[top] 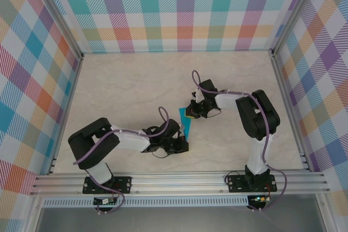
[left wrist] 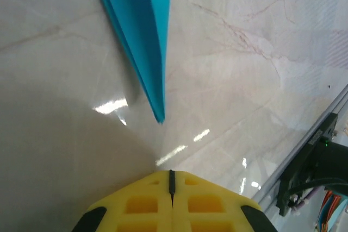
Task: Fold a paper plane with a square sheet of paper (fold left side to right side)
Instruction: Fold the wing for the fifth time at the center of the table.
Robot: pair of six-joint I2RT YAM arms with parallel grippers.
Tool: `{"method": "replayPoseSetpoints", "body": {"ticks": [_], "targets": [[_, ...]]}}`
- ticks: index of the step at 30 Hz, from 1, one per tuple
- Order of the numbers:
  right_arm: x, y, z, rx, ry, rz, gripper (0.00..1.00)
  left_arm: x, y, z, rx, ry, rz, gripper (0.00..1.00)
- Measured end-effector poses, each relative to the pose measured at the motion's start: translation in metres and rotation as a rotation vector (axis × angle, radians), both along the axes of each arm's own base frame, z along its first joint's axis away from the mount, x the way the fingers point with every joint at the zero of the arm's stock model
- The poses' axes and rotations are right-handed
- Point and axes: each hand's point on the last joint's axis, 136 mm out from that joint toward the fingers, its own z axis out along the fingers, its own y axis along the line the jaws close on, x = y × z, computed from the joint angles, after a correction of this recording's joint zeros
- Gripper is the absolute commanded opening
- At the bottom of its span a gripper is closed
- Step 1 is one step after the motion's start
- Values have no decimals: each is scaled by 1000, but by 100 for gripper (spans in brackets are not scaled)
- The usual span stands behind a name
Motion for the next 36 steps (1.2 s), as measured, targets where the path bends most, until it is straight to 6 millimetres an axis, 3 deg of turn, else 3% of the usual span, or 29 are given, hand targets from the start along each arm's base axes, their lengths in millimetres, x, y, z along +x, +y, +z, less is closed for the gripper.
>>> {"method": "replayPoseSetpoints", "body": {"ticks": [2,6,9,13,18,21,36], "targets": [[0,0,0,0,0,0,0,7,-2,17,-8,-19,-7,0],[0,0,0,0,0,0,0,43,-13,71,-86,-124,5,0],[0,0,0,0,0,0,0,69,-11,89,-107,-183,23,0],[0,0,0,-3,4,0,0,84,-8,72,-77,-175,26,0],[0,-1,0,-8,5,-2,0,78,-9,23,-14,-79,-5,0],[0,-1,0,-8,5,-1,0,75,-11,7,-4,-46,-17,0],[1,-1,0,-16,3,-2,0,69,-19,-9,17,-60,-34,0]]}}
